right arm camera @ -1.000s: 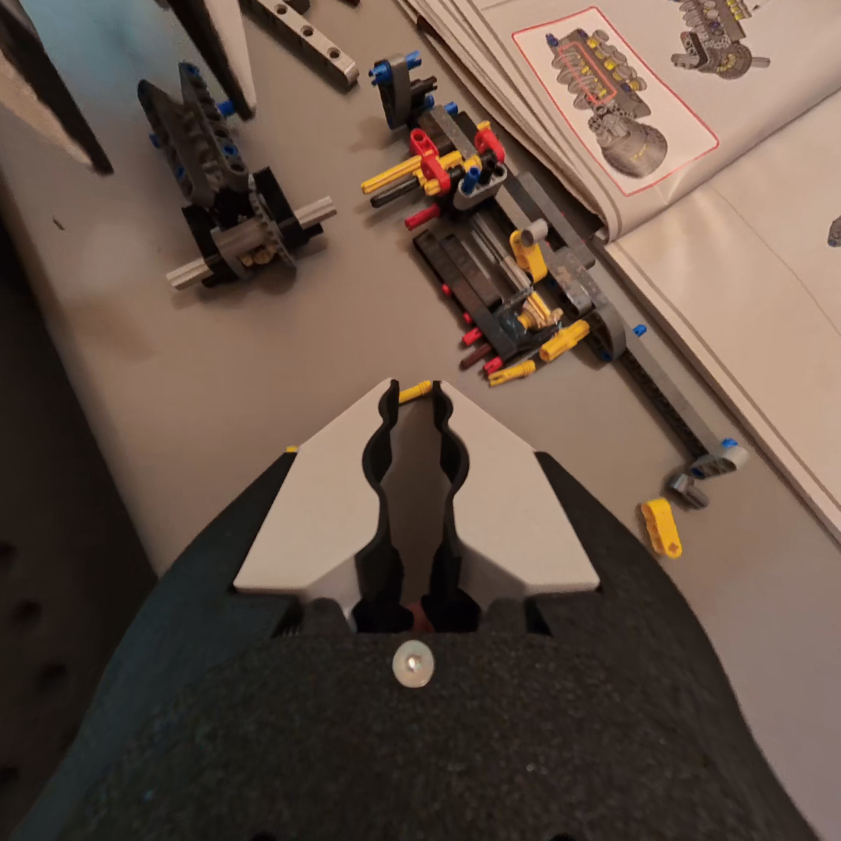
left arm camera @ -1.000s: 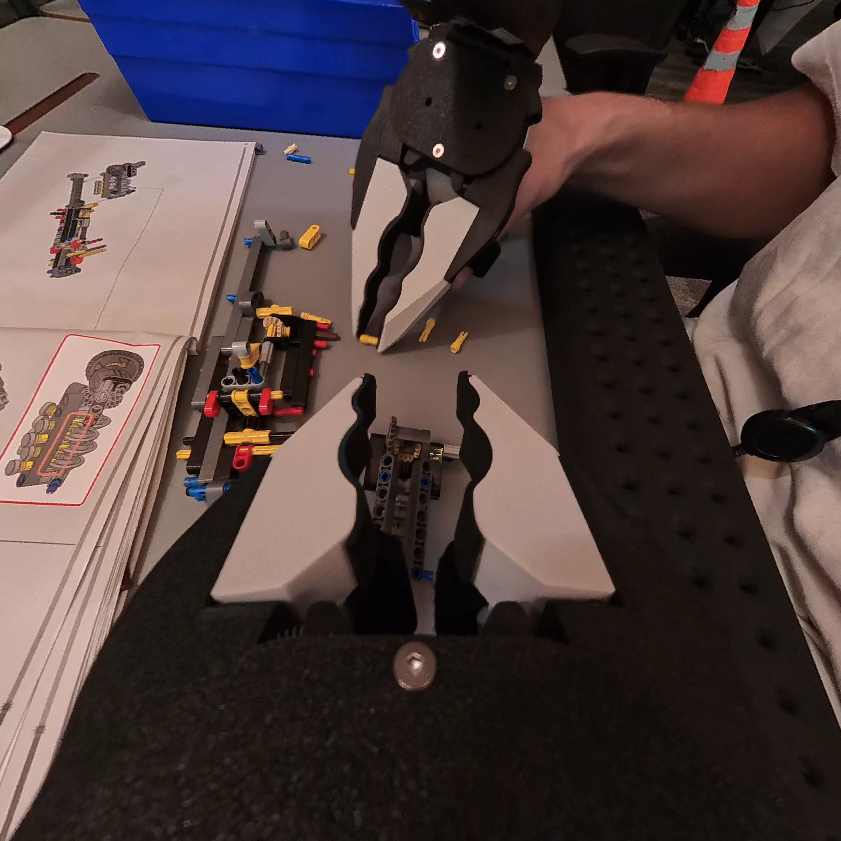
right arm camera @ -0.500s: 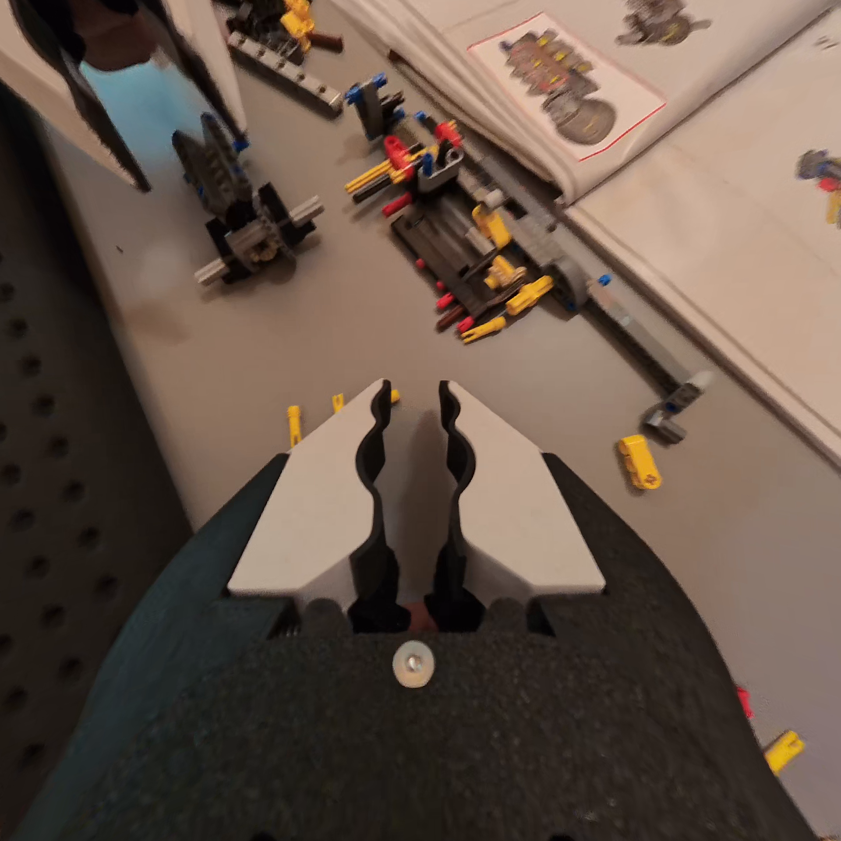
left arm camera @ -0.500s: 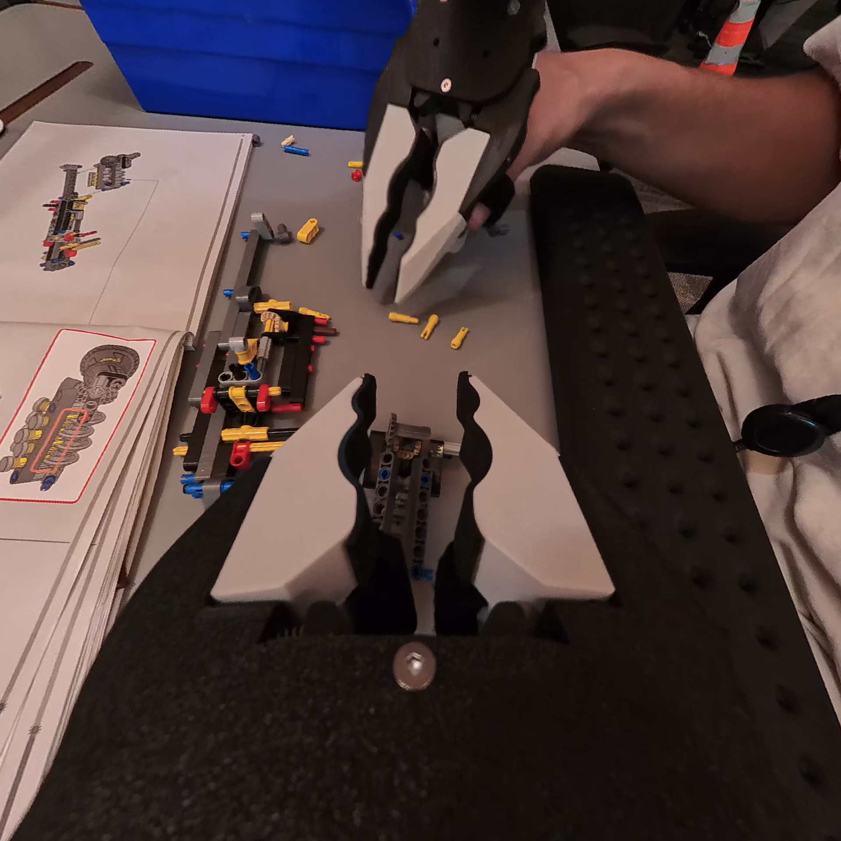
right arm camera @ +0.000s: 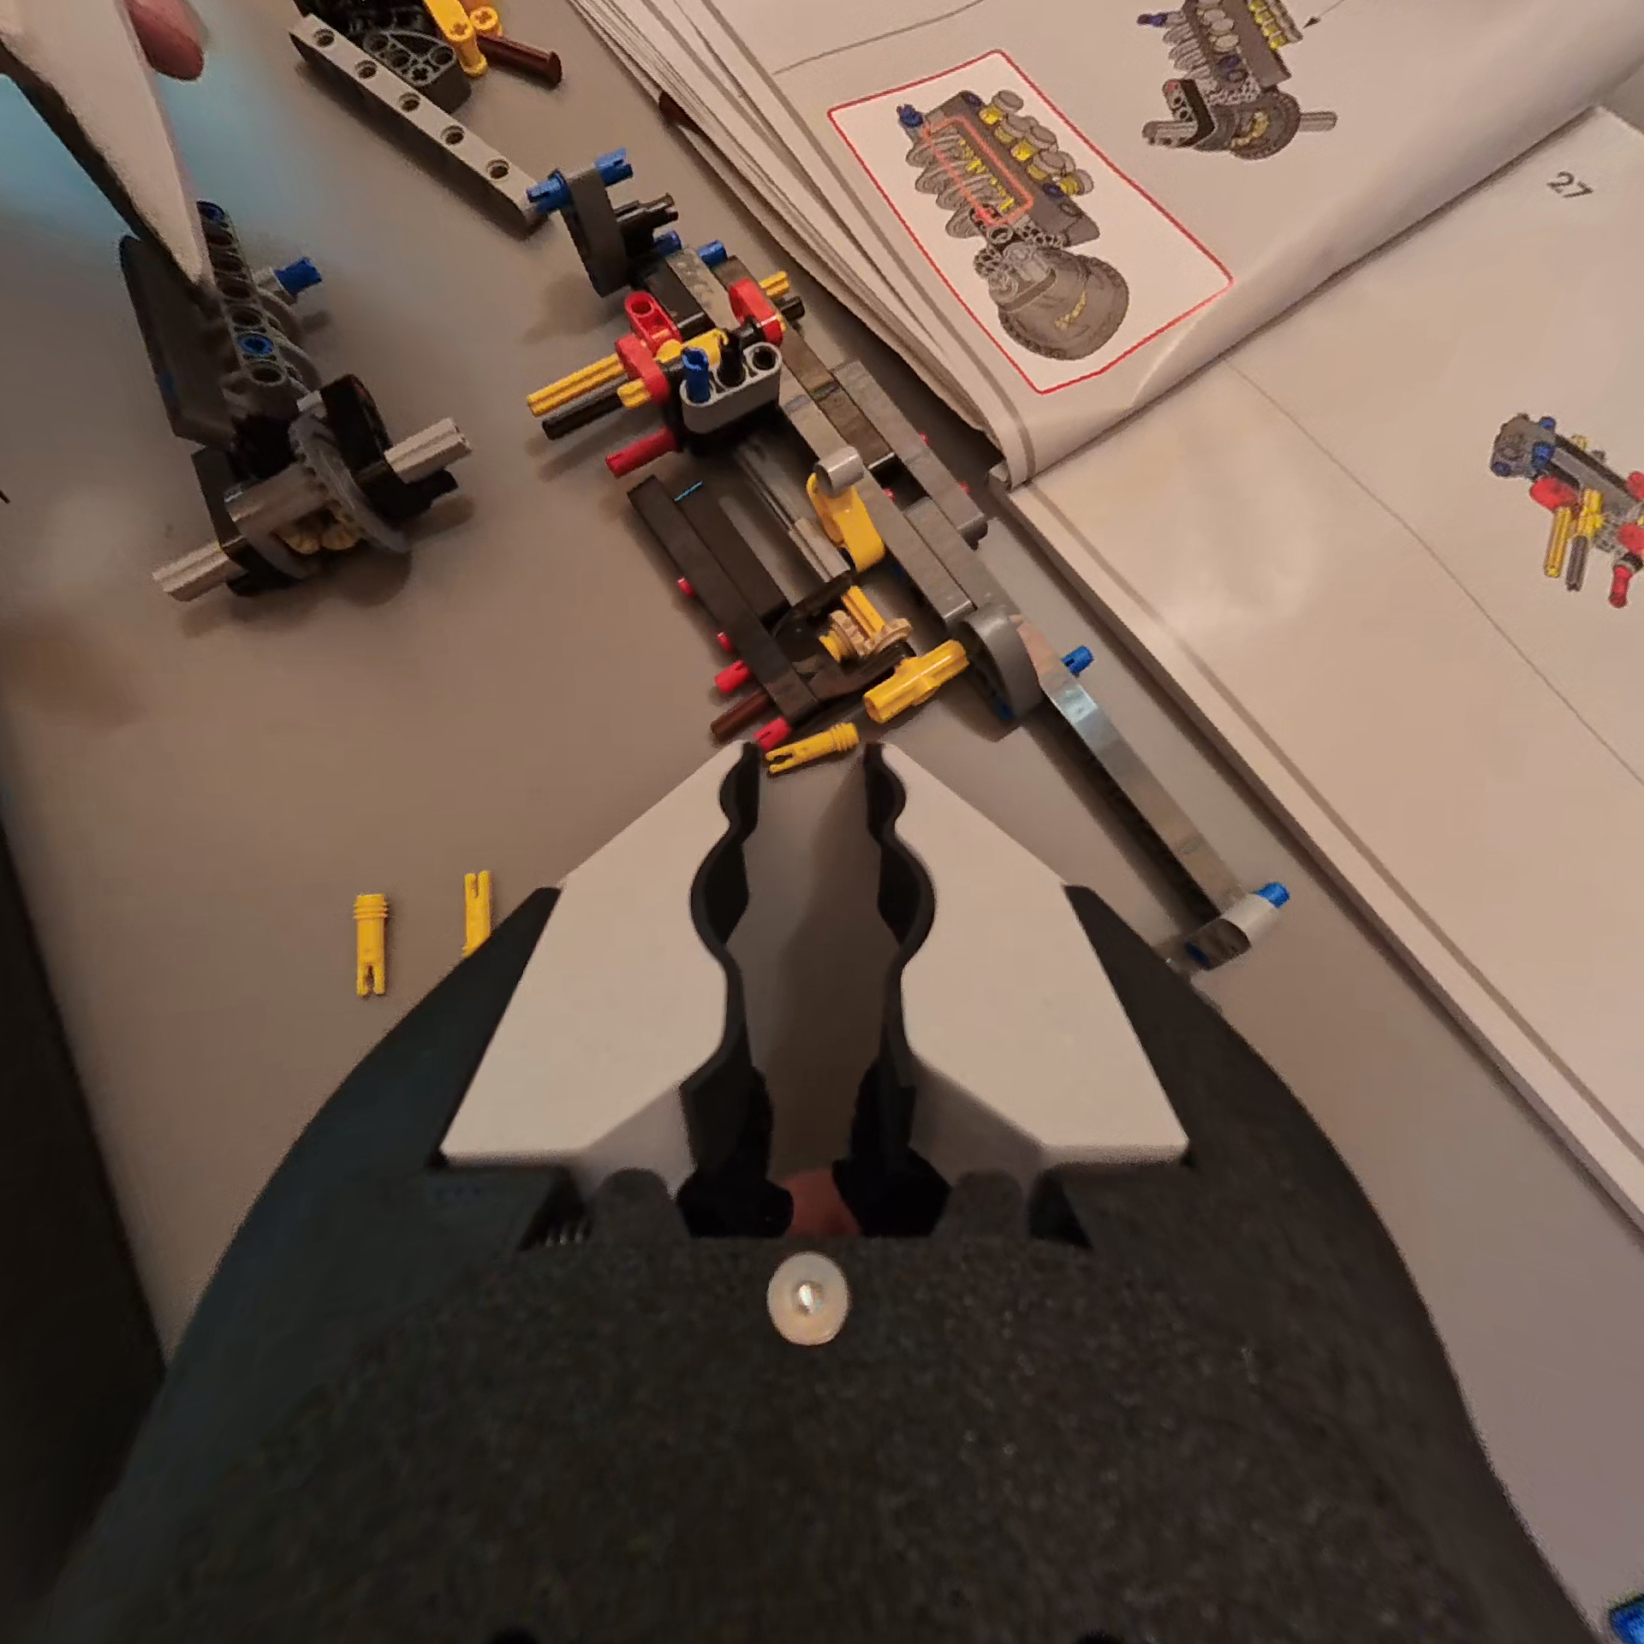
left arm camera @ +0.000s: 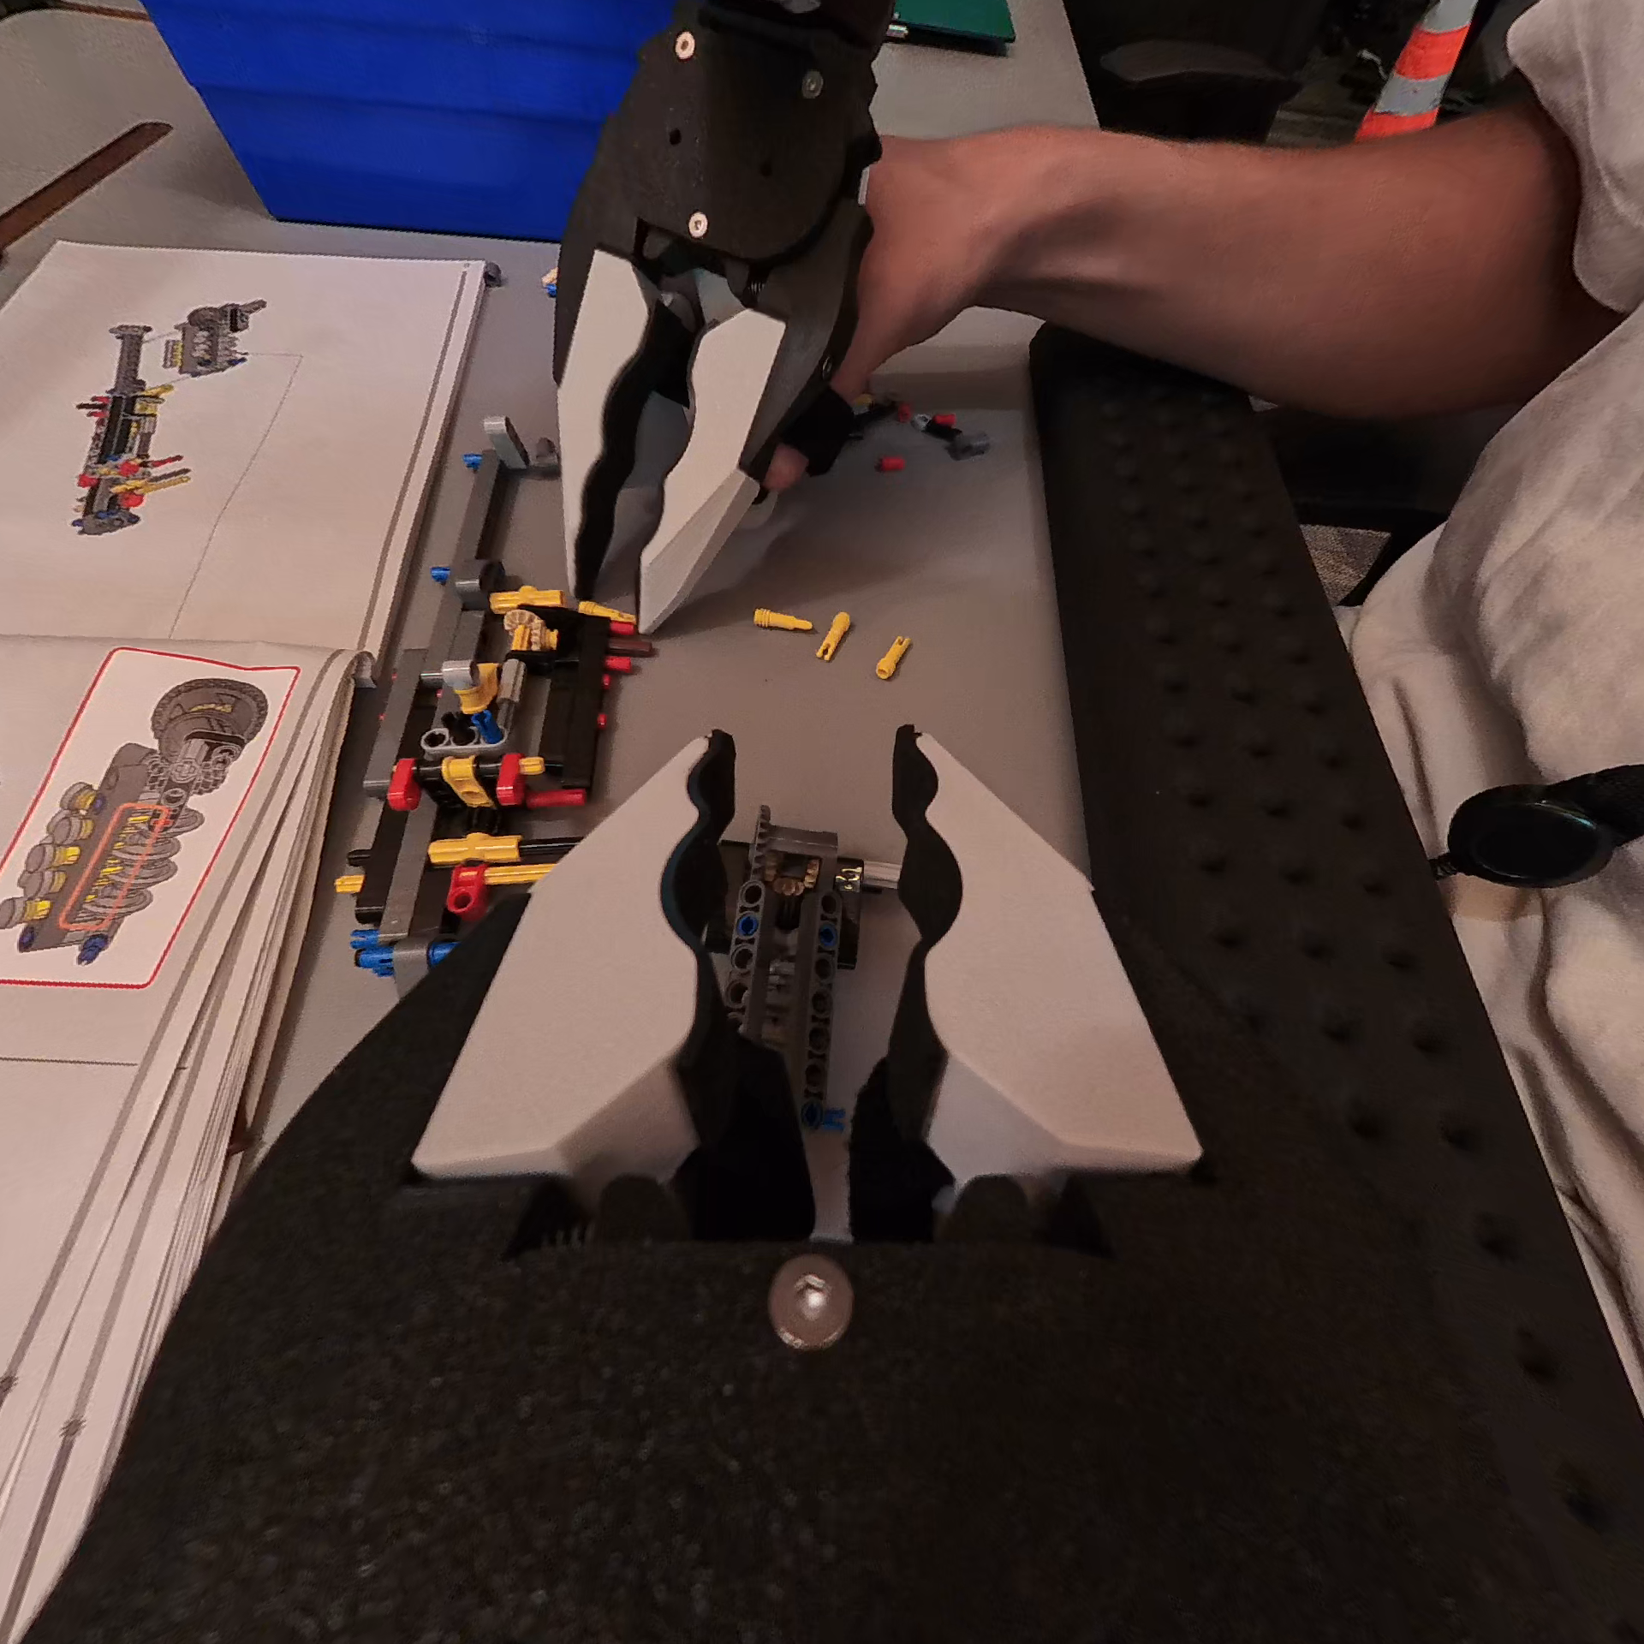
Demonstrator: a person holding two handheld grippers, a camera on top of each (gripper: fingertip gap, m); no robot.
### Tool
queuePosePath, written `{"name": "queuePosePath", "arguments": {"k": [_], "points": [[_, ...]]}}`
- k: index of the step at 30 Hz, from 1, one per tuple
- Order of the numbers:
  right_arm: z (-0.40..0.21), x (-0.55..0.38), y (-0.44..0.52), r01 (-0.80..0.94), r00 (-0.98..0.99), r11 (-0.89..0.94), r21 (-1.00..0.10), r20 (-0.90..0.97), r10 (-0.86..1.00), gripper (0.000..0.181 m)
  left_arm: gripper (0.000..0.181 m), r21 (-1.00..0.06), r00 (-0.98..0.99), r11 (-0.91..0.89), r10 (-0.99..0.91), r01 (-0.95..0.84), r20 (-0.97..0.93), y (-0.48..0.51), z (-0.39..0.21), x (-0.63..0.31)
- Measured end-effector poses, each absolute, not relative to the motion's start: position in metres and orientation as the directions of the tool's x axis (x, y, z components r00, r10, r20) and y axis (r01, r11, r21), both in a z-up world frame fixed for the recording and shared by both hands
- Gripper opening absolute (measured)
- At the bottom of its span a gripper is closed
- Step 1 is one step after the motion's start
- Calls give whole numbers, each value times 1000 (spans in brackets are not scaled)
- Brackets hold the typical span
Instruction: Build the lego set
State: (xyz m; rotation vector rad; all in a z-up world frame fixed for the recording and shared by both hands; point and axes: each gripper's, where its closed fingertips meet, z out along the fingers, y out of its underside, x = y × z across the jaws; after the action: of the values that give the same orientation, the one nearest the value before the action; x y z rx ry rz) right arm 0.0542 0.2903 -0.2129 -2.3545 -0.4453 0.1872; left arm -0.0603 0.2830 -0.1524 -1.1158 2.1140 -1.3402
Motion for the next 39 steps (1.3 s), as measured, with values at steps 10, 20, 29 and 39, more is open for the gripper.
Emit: {"name": "queuePosePath", "arguments": {"k": [10, 20, 29, 39], "points": [[-213, 51, 276, 323, 910, -663, -675, 30, 414, 4, 34, -881, -608, 227, -790, -414, 82, 281, -154, -61], [-212, 38, 225, 374, 869, -696, -613, -31, 494, 4, 34, -882, -608, 226, -790, -413, 82, 281, -153, -61], [-201, 45, 205, 276, 911, -713, -644, -62, 408, 13, 34, -881, -609, 226, -789, -416, 85, 280, -154, -61], [-184, 128, 113, 12, 996, -722, -691, 70, -51, 20, 34, -879, -619, 233, -781, -416, 86, 277, -155, -62]]}}
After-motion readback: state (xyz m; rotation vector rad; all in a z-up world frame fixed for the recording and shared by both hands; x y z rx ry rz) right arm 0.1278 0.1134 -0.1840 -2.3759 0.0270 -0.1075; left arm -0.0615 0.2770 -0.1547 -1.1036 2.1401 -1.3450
